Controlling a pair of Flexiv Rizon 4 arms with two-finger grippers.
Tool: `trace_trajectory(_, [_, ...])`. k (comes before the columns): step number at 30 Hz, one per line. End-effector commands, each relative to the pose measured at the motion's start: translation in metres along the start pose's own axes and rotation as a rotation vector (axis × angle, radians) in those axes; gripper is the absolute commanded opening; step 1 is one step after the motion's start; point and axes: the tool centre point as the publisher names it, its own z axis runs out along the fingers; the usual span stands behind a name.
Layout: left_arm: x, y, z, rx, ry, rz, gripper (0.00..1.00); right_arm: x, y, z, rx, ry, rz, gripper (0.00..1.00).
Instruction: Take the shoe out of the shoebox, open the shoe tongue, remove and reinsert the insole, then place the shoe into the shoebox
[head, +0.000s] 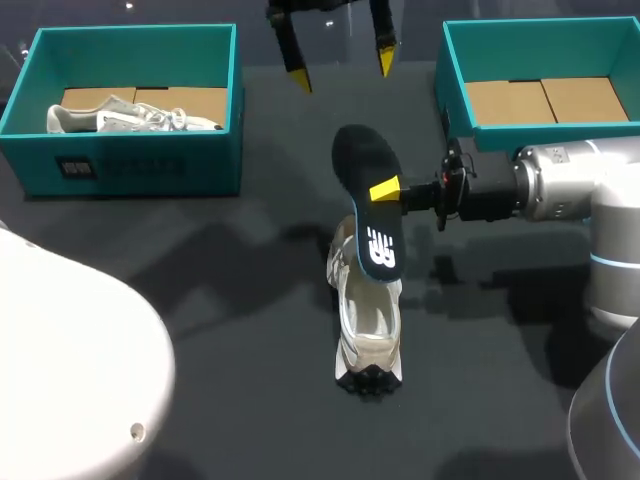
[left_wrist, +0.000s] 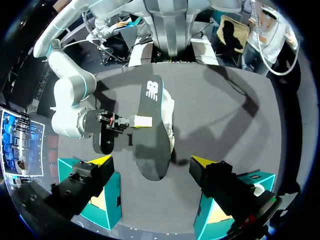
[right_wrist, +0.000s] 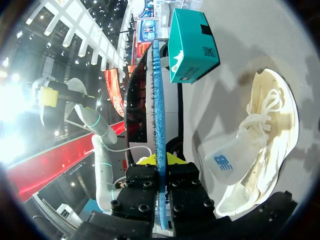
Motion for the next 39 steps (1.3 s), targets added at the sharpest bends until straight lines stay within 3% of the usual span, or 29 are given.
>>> trace_trajectory(1, [-0.009, 0.004, 0.003, 0.019, 0.341, 0.001, 1.00, 0.000, -0.001, 0.001, -0.002, -0.002, 0.000, 0.00])
trace_trajectory(12, [-0.009, -0.013, 0.006, -0.027, 0.336, -0.002, 1.00, 0.000, -0.001, 0.001, -0.002, -0.002, 0.000, 0.00])
trace_trajectory(19, [-0.006, -0.014, 0.009, -0.045, 0.256, -0.011, 1.00, 0.000, -0.001, 0.001, -0.002, -0.002, 0.000, 0.00])
trace_trajectory(26, [0.007, -0.015, 0.006, -0.055, -0.001, 0.006, 1.00, 0.000, -0.001, 0.001, -0.002, -0.002, 0.000, 0.00])
trace_trajectory(31, [0.019, -0.025, -0.001, -0.109, -0.214, 0.031, 1.00, 0.000, -0.001, 0.001, -0.002, -0.002, 0.000, 0.00])
trace_trajectory(39, [0.040, -0.031, 0.003, -0.180, -0.465, 0.025, 1.00, 0.000, -0.001, 0.001, -0.002, -0.002, 0.000, 0.00])
